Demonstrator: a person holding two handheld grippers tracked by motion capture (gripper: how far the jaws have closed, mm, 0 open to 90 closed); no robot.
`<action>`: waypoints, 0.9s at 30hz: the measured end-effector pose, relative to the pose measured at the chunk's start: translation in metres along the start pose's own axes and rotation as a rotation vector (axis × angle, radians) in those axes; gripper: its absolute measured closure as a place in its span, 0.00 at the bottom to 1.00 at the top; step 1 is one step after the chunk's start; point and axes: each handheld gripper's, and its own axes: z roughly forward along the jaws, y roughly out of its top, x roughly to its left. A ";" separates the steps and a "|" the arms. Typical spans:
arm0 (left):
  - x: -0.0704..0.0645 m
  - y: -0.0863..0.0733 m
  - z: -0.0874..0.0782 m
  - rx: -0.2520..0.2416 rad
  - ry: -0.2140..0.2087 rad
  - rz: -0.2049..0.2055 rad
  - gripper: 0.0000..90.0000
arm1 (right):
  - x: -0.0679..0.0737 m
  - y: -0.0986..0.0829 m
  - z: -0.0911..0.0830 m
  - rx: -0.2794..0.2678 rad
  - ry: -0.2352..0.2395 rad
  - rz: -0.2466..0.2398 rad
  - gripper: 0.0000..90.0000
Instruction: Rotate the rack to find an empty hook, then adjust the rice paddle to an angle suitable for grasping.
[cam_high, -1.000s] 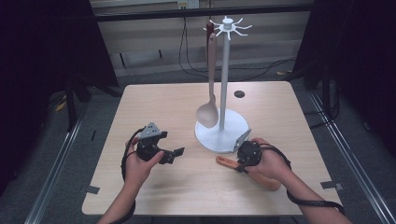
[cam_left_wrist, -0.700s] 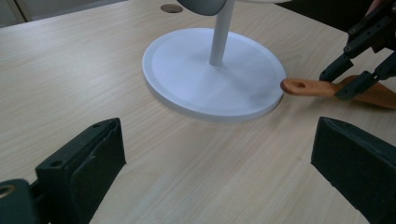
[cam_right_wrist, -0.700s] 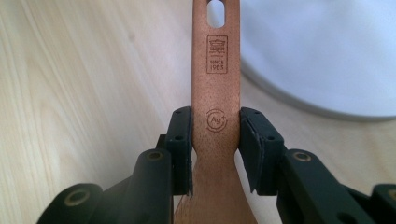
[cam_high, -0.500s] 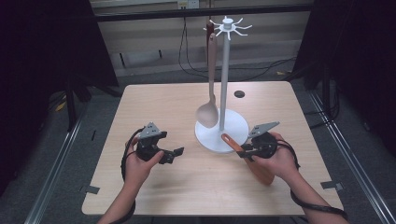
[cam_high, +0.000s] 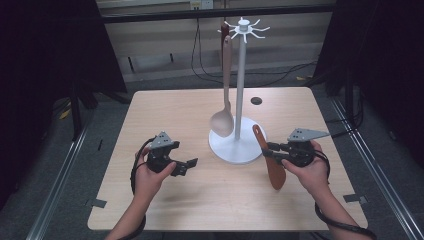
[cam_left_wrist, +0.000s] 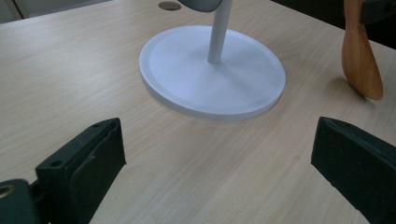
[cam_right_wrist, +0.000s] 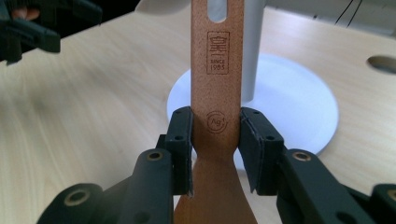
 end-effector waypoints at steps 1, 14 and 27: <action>0.000 0.000 0.000 -0.001 0.001 0.002 0.03 | -0.001 0.000 -0.001 -0.008 0.001 -0.002 0.74; 0.000 -0.001 0.001 0.004 0.000 -0.002 0.03 | -0.002 0.001 -0.011 -0.110 -0.029 0.031 0.73; 0.001 0.000 0.001 -0.001 0.000 -0.004 0.03 | 0.008 0.020 -0.023 -0.266 -0.071 0.041 0.73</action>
